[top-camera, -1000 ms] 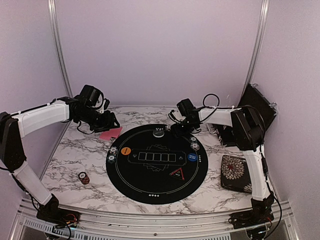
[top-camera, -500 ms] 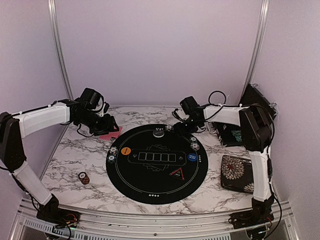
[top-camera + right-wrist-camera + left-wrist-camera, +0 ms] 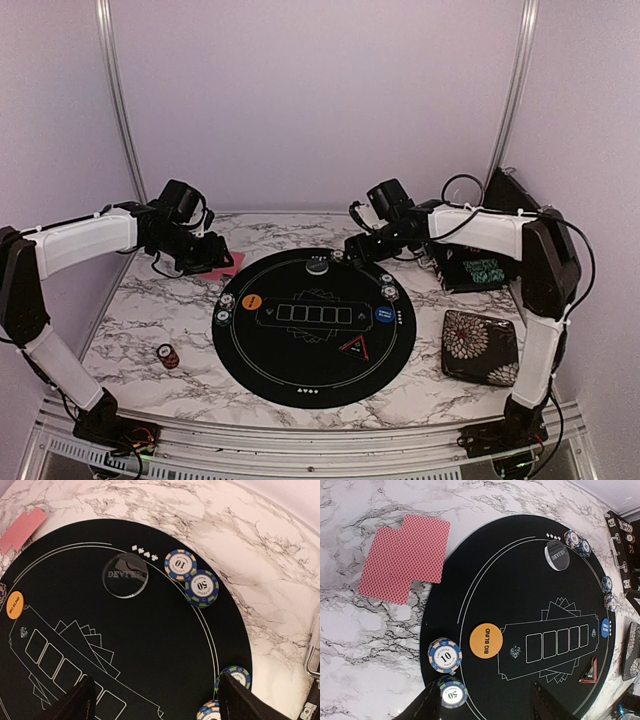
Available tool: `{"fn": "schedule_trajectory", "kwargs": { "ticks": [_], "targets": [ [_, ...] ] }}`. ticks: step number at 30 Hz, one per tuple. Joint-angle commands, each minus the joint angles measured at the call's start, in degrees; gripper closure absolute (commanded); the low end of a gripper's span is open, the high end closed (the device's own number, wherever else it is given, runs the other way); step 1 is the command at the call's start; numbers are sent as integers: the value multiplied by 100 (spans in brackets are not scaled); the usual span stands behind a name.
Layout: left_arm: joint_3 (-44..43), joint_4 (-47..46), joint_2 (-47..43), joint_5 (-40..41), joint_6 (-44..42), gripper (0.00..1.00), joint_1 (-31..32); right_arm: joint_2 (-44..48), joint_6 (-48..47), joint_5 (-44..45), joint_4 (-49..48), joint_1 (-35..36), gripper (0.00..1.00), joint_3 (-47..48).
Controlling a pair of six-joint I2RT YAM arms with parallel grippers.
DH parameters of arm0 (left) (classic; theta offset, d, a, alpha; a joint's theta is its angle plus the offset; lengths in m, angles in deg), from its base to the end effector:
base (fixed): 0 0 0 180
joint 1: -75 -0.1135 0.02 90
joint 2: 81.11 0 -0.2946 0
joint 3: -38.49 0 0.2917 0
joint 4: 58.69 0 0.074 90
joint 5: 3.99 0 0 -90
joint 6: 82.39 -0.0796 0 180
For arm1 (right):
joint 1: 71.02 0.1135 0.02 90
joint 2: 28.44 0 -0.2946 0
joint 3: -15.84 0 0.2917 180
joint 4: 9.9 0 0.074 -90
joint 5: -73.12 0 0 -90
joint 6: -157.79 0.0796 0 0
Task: Distribute texas hold em gaming equipment
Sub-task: Pick up the pile of poker chips from the pile of poker chips.
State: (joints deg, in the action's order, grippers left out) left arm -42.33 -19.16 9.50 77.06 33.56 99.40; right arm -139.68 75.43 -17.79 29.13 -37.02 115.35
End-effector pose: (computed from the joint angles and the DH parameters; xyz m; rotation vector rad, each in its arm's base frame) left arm 0.3683 -0.1807 0.2427 0.0388 2.5040 -0.5720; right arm 0.4217 0.2860 0.2098 -0.5738 2.4193 0.3335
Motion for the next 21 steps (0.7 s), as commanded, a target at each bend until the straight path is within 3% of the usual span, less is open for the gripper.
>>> {"fn": "schedule_trajectory", "kwargs": {
  "ticks": [1, 21],
  "targets": [
    [175, 222, -239, 252, 36, 38, 38, 416, 145, 245, -197, 183, 18, -149],
    [941, 679, -811, 1072, 437, 38, 382, 1646, 558, 555, -638, 577, 19, -1376]
  ]
}}
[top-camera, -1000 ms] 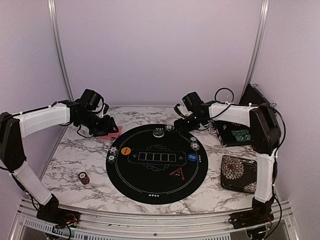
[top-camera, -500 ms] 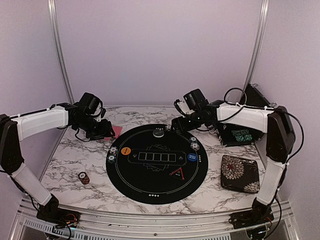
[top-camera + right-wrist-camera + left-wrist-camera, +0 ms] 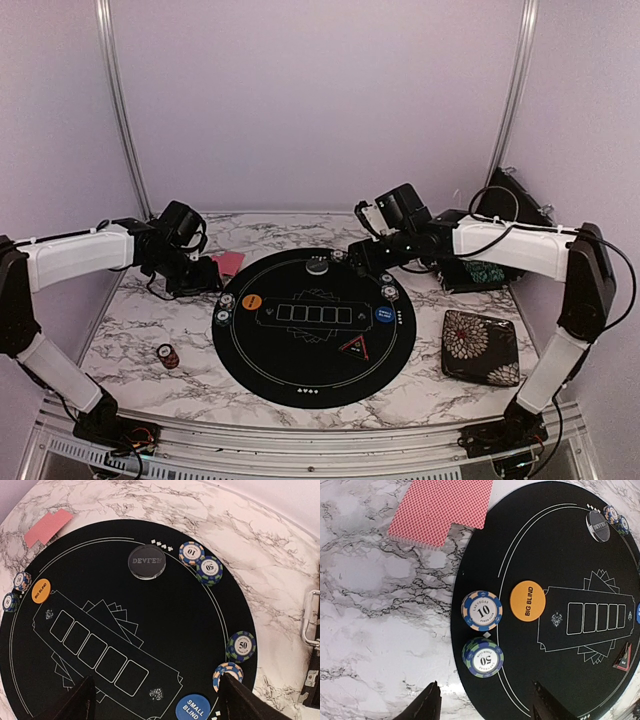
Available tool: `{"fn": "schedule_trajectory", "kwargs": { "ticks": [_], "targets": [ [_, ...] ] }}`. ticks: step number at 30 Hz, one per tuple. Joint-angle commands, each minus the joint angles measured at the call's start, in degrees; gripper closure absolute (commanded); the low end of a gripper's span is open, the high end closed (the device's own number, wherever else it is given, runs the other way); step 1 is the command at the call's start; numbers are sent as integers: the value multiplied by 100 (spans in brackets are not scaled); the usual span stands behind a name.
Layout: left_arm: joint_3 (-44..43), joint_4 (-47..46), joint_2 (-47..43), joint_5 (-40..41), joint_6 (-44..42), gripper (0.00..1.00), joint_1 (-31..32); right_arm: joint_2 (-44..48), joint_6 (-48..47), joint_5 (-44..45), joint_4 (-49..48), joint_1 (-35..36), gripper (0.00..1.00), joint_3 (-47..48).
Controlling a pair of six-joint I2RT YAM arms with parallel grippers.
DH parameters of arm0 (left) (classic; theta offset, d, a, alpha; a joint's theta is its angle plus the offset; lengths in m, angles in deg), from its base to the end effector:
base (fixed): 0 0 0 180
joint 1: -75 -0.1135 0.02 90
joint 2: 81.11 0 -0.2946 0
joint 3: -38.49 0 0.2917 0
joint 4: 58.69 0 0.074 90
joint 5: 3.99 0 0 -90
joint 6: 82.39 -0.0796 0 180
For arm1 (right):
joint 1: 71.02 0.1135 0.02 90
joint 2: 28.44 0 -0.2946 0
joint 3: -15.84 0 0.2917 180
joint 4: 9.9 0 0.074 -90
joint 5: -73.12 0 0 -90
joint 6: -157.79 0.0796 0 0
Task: Distribute texas hold em gaming equipment
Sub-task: Pick up the pile of poker chips from the pile of poker chips.
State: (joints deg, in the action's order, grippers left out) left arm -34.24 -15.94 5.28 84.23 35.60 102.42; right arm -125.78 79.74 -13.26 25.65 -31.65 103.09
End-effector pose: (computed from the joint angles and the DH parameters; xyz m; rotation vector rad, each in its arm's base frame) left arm 0.3272 -0.1725 0.2107 -0.0007 2.6078 -0.4018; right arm 0.3527 0.2829 0.2449 -0.5375 2.3333 0.3545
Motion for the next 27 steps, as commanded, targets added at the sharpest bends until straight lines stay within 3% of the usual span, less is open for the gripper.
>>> {"fn": "schedule_trajectory", "kwargs": {
  "ticks": [1, 13, 27],
  "targets": [
    [166, 446, -461, 430, 285, 38, 99, 316, 147, 103, -337, 39, 19, -207],
    [926, 1677, -1713, 1056, 1031, 38, 106, 918, 267, 261, -1146, 29, 15, -782],
    [1766, 1824, -2229, 976, 1587, 38, 115, 1071, -112, 32, -1448, 29, 13, -767]
  ]
}}
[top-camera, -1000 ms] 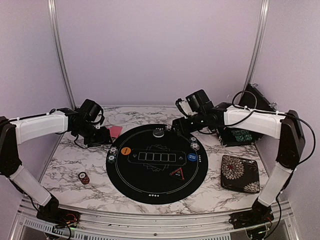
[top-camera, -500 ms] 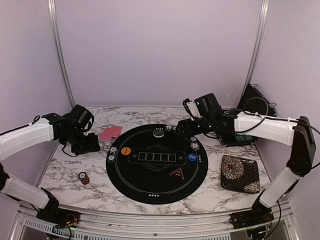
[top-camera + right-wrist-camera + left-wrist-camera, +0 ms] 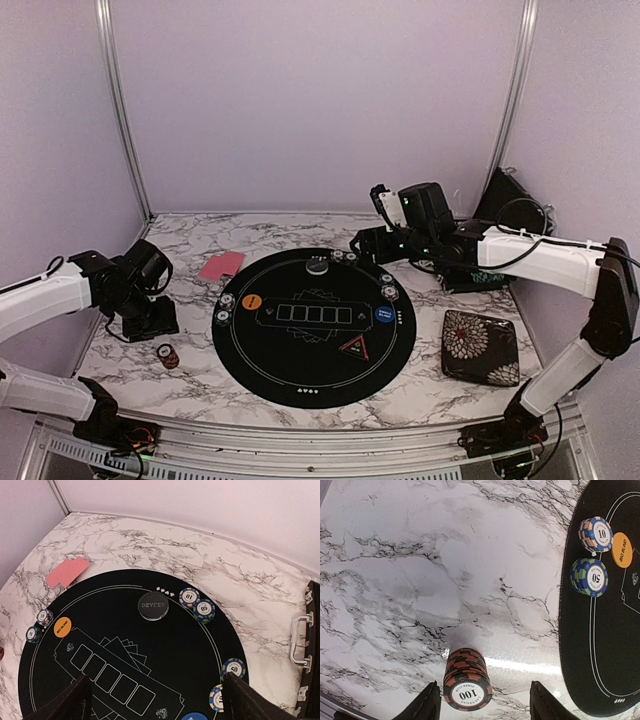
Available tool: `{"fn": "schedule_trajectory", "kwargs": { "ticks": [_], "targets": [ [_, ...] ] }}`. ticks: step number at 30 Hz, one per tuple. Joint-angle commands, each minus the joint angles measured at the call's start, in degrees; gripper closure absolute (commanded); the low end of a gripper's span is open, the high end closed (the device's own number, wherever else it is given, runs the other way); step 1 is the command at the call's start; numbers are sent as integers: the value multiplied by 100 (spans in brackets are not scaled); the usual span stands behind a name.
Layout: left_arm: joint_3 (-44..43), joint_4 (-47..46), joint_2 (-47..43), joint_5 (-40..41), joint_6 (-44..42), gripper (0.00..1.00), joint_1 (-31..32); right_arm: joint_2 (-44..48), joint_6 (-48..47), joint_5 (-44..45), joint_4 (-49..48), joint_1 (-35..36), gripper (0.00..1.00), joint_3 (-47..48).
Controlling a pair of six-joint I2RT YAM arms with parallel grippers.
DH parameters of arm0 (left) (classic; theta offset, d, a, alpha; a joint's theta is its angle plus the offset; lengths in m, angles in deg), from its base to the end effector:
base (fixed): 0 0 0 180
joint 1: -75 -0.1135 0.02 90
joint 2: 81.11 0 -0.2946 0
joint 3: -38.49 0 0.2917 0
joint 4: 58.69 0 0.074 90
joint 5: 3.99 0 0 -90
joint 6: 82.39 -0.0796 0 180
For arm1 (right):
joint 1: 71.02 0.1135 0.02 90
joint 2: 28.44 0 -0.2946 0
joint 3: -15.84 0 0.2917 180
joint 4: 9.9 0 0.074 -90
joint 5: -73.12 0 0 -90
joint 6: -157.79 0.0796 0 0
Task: Distribute texas hold em gaming equipment
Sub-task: Pick up the pile of poker chips from the pile of poker chips.
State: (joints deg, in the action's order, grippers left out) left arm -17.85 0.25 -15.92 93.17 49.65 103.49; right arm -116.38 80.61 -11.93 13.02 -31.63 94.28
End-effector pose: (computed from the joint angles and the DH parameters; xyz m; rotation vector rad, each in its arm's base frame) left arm 0.2178 -0.1069 0.1944 -0.3578 2.7258 -0.1711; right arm 0.3340 0.2654 0.2776 -0.4477 2.1200 0.4397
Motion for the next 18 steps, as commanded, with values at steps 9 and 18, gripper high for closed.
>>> {"fn": "schedule_trajectory", "kwargs": {
  "ticks": [9, 18],
  "targets": [
    [314, 204, 1, 35, 235, 38, 7, 34, -303, -292, -43, 27, 13, 323],
    [395, 206, 188, -93, 133, 38, 29, -4, -372, -280, -53, 32, 13, 337]
  ]
}}
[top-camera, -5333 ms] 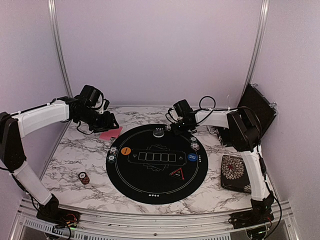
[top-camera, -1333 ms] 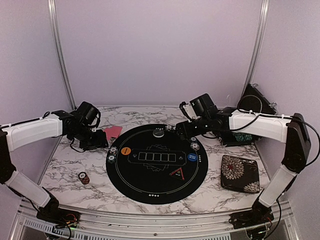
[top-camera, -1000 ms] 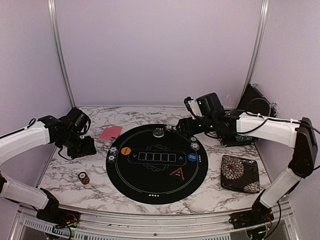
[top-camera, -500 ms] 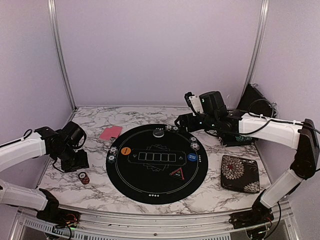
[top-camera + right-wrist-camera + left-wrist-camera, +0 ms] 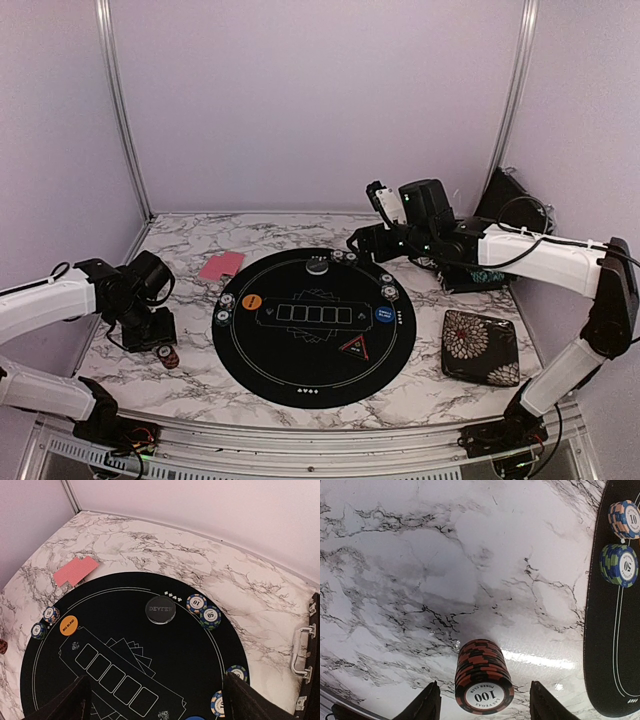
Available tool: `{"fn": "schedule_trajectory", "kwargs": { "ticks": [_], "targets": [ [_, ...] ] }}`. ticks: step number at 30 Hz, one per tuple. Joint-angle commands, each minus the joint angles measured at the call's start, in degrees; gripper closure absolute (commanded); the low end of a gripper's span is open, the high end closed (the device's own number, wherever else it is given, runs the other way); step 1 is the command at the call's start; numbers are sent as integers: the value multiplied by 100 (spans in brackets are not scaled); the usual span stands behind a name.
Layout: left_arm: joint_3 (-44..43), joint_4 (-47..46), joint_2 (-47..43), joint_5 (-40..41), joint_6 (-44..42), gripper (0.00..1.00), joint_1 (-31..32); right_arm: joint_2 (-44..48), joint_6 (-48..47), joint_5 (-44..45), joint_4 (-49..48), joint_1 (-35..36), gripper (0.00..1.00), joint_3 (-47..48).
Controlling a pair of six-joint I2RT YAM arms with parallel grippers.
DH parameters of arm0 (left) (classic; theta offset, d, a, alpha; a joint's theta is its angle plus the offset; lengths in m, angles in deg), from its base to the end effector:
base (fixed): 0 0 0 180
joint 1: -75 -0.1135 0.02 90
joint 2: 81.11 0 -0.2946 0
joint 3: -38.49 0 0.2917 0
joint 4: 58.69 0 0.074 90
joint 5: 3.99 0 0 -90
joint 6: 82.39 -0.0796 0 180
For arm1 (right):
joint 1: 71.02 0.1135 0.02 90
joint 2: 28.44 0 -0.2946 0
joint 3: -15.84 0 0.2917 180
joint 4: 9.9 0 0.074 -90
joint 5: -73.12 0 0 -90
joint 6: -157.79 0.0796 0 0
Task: Distribute texas hold em gaming equipment
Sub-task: Pick up the pile of poker chips from the pile of poker chips.
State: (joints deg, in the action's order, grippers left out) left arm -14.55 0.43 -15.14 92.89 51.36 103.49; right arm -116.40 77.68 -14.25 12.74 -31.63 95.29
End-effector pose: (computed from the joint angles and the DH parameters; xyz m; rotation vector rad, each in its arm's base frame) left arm 0.2080 -0.1020 0.1717 -0.4004 2.7873 -0.1254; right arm 0.3342 0.2697 0.2853 -0.5201 2.0847 0.4604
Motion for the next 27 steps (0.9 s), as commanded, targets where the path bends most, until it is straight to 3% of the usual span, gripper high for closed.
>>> {"fn": "schedule_trajectory", "kwargs": {
  "ticks": [1, 27],
  "targets": [
    [65, 189, 129, -73, -41, 38, 25, -2, -91, -51, -25, 36, 13, 234],
    [84, 162, 425, -71, -58, 41, 173, -2, -129, -24, -20, 27, 13, 234]
  ]
}}
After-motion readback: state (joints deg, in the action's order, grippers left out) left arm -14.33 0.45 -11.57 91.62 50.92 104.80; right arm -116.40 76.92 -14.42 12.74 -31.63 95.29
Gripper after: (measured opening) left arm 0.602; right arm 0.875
